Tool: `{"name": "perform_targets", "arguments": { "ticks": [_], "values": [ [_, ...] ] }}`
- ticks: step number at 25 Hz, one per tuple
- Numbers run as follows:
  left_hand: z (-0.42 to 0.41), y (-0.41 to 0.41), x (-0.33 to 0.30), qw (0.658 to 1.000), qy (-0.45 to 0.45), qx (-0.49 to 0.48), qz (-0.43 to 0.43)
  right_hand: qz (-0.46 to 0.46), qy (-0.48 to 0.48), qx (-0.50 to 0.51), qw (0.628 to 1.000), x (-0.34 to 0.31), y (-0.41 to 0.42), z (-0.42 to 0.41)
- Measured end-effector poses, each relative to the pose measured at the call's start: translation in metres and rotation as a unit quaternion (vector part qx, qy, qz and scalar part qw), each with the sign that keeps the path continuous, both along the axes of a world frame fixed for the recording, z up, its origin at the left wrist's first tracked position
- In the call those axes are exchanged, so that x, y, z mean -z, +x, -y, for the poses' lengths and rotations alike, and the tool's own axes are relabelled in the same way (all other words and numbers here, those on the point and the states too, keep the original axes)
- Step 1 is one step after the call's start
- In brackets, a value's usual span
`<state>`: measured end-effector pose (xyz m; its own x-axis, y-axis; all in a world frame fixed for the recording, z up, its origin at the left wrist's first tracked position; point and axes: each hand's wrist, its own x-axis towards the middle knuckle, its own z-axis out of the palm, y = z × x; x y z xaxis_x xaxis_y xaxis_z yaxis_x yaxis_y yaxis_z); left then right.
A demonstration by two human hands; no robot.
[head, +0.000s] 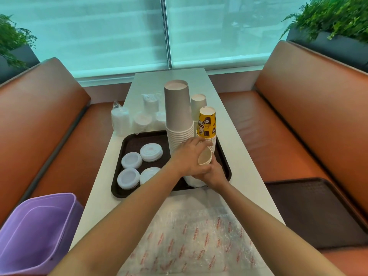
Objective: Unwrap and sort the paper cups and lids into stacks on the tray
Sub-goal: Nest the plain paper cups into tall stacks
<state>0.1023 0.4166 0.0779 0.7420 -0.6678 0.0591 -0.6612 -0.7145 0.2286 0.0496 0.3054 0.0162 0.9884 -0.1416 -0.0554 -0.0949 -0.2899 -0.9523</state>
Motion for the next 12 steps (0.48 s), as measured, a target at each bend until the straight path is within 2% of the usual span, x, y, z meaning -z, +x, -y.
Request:
{"name": "perform_targets", "arguments": {
  "ticks": [2,5,12],
  "values": [
    [0.005,0.003,0.001,0.997,0.07,0.004,0.011,0.001,0.005,0.004,1.0,-0.001,0.0,0.0],
    [0.011,0.008,-0.007,0.993,0.119,0.008,0.012,-0.015,0.011,0.01,1.0,-0.001,-0.001,0.003],
    [0.013,0.006,-0.032,0.991,0.134,0.017,-0.019,-0.035,0.0,0.007,0.999,-0.004,-0.007,0.0]
  ]
}}
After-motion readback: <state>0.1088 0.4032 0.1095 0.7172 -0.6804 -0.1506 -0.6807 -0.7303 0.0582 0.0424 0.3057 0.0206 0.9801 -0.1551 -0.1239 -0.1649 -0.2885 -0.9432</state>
